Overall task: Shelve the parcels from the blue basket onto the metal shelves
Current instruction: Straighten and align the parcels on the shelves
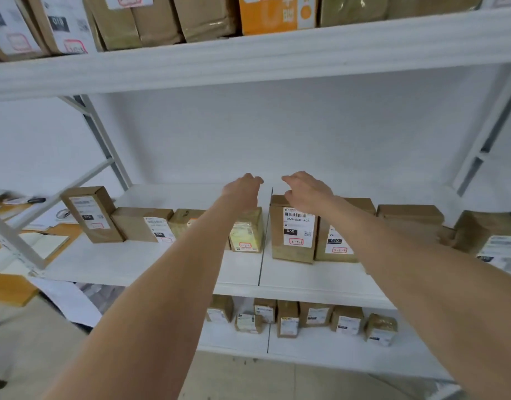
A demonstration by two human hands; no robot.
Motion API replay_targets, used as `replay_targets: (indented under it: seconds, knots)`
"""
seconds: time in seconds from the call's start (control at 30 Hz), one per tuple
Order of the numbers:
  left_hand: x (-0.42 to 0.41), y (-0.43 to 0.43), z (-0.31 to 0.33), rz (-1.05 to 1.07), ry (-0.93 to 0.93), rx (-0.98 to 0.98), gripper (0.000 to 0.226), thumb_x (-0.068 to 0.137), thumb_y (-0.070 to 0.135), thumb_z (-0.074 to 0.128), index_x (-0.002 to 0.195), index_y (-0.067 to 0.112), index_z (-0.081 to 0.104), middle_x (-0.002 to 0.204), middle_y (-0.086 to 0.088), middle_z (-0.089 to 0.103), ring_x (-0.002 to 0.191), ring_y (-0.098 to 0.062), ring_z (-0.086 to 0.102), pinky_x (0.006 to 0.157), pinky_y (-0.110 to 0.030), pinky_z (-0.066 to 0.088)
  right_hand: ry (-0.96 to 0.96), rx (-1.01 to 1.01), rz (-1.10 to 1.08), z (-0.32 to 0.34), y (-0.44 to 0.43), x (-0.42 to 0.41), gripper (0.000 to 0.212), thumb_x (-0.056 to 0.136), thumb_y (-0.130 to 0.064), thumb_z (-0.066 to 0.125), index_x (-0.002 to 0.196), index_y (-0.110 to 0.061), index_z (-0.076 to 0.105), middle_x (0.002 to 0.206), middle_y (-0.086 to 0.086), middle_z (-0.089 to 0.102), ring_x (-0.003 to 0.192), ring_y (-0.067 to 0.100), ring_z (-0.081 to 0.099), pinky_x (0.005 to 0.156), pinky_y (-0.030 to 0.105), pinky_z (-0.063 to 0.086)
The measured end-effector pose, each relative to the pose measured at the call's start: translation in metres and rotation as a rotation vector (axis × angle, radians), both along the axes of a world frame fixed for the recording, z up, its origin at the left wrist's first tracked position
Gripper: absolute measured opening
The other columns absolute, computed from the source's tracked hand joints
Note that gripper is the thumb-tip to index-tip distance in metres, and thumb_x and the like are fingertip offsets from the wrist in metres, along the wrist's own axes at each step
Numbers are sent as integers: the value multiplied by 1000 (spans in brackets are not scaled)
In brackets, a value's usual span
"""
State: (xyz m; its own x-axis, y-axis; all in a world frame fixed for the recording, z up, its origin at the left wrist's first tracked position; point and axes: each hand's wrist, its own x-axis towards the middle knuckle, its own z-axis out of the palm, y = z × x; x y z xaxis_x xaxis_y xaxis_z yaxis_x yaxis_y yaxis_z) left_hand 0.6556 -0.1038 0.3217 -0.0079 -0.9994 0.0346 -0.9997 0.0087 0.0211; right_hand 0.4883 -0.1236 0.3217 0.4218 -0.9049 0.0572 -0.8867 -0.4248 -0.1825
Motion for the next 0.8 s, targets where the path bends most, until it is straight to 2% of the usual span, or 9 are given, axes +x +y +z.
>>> replay_targets:
  seconds: [0.17, 0.3, 0.43, 0.5, 0.53, 0.6, 0.67, 0.7, 0.8]
  knots:
    - [-9, 7, 4, 14, -8, 20, 58, 93, 2, 44, 147, 19, 33, 144, -6, 38, 128, -25, 45, 99, -38, 44, 41, 59, 30, -12, 0, -6, 59, 94, -13, 48, 149, -15, 27, 151, 11, 29, 140, 27, 25, 101, 41, 38]
    - [-17, 4, -14, 4, -3, 59, 59, 93, 2, 44, 147, 22, 31, 145, -4, 36, 129, -24, 44, 98, -38, 45, 144, 12, 20, -25, -6, 0, 85, 91, -20, 62, 154, -19, 4, 158, 15, 10, 147, 33, 2, 114, 42, 25]
    - [-3, -6, -33, 66, -42, 101, 57, 92, 3, 46, 145, 16, 32, 142, -6, 38, 128, -26, 45, 96, -39, 46, 283, 49, -30, -36, -20, 5, 102, 85, -23, 71, 153, -15, -4, 157, 20, 12, 148, 36, 1, 117, 41, 18]
    - [7, -12, -45, 87, -66, 154, 54, 92, 1, 43, 144, 12, 33, 142, -8, 38, 128, -28, 45, 97, -40, 45, 294, 61, -34, -44, -23, 12, 90, 87, -14, 67, 153, -11, 5, 151, 19, 28, 144, 35, 19, 110, 39, 29]
    - [11, -17, -54, 88, -70, 190, 54, 91, -2, 42, 144, 11, 34, 142, -8, 38, 127, -28, 46, 97, -40, 45, 286, 43, -35, -48, -25, 16, 78, 87, -8, 63, 150, -10, 16, 144, 16, 36, 136, 33, 32, 100, 37, 37]
    - [16, -24, -74, 73, -74, 273, 55, 90, -6, 40, 142, 10, 38, 140, -8, 43, 124, -28, 49, 92, -37, 47, 280, -2, -52, -52, -29, 24, 59, 85, 0, 59, 139, -8, 35, 130, 11, 45, 117, 28, 48, 80, 33, 40]
    - [18, -30, -90, 48, -75, 341, 55, 87, -9, 39, 140, 9, 38, 138, -9, 47, 119, -28, 53, 86, -35, 48, 261, -18, -66, -53, -35, 32, 56, 84, 1, 59, 135, -9, 39, 127, 10, 45, 113, 26, 50, 77, 32, 38]
    - [18, -33, -97, 35, -76, 360, 56, 87, -9, 39, 140, 8, 37, 140, -9, 45, 120, -29, 52, 88, -36, 48, 247, -17, -71, -53, -39, 35, 56, 84, 2, 58, 135, -10, 39, 128, 10, 45, 113, 27, 50, 76, 32, 37]
    - [20, -41, -110, 41, -61, 376, 65, 87, -8, 39, 148, 8, 24, 155, -7, 23, 131, -33, 43, 102, -45, 42, 210, -31, -76, -54, -48, 43, 54, 86, 1, 55, 136, -10, 38, 128, 11, 45, 114, 27, 49, 77, 32, 36]
